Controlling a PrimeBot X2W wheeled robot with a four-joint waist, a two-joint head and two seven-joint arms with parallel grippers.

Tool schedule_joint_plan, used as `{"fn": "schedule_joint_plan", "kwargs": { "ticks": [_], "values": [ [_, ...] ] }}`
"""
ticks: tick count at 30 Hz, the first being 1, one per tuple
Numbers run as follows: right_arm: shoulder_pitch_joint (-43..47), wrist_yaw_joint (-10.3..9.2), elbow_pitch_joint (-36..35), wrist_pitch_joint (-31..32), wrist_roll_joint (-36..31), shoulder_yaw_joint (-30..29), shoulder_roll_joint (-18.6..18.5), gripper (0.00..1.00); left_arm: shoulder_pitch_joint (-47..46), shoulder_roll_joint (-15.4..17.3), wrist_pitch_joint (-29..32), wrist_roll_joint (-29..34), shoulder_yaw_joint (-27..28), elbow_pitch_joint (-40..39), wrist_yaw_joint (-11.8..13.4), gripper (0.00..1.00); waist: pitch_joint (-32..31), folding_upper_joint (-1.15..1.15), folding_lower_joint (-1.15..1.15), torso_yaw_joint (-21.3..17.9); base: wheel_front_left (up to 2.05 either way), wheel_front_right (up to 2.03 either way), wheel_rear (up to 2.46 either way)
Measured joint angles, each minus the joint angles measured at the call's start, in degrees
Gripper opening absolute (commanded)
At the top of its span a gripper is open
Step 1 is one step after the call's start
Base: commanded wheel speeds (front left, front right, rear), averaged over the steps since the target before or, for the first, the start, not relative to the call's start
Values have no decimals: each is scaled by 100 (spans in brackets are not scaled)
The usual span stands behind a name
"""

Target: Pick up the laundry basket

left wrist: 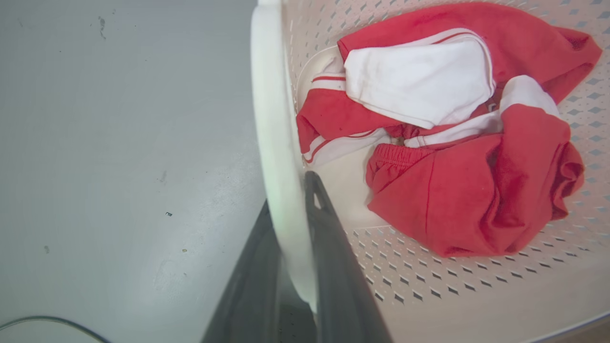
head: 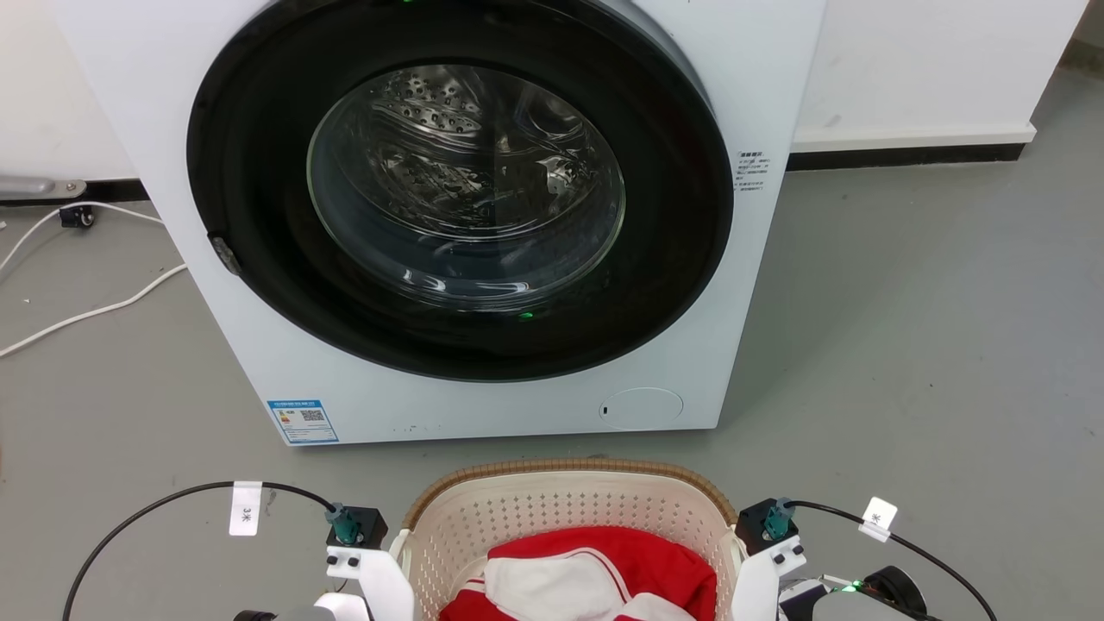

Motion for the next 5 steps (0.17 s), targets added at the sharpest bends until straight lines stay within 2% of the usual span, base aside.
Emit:
{"fn": "schedule_joint_plan", "kwargs": {
  "ticks": [5],
  "values": [
    [0, 0, 5, -12, 42, 38, 0, 0, -4, 2, -14, -36, -47, 7, 0, 0, -9, 0, 0, -2, 0, 0, 0]
  ]
}}
